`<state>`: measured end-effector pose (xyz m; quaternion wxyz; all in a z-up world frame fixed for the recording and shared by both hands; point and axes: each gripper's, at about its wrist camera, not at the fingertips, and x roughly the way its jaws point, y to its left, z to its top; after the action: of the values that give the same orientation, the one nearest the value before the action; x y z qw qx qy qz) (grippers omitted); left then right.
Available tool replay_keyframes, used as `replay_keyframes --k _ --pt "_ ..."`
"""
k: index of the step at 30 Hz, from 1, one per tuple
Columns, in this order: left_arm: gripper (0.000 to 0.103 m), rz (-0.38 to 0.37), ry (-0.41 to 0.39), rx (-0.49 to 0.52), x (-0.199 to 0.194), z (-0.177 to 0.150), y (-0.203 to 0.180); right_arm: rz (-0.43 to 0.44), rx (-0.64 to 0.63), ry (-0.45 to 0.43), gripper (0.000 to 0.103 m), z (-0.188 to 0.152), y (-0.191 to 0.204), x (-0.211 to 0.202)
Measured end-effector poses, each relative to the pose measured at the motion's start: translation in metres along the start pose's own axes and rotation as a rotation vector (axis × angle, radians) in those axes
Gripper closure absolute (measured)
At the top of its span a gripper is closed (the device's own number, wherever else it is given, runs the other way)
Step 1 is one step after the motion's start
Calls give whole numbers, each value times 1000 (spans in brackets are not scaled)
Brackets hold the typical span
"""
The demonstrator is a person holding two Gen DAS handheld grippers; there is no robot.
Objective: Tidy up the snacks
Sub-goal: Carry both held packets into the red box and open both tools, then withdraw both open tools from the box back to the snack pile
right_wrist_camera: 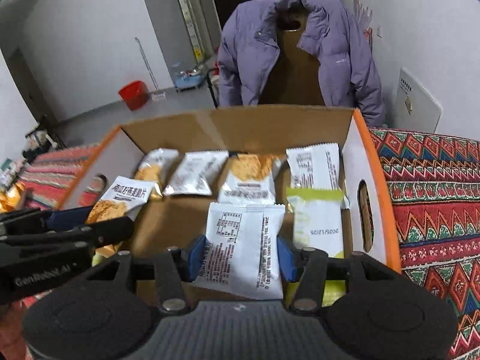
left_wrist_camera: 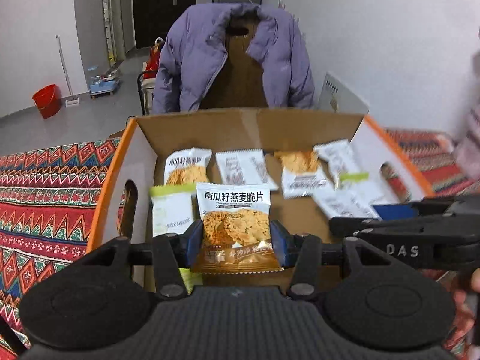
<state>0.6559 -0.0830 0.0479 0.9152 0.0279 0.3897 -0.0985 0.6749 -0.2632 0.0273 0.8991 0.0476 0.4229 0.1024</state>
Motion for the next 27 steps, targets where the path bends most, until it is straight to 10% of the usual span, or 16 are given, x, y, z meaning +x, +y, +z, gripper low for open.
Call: replay_keyframes --k 16,27 --pt "30 9 -83 2 -99 8 6 -37 -48 -115 23 8 5 -112" --pt "11 -12 -244 60 -248 -67 6 4 -147 -288 5 -76 15 -255"
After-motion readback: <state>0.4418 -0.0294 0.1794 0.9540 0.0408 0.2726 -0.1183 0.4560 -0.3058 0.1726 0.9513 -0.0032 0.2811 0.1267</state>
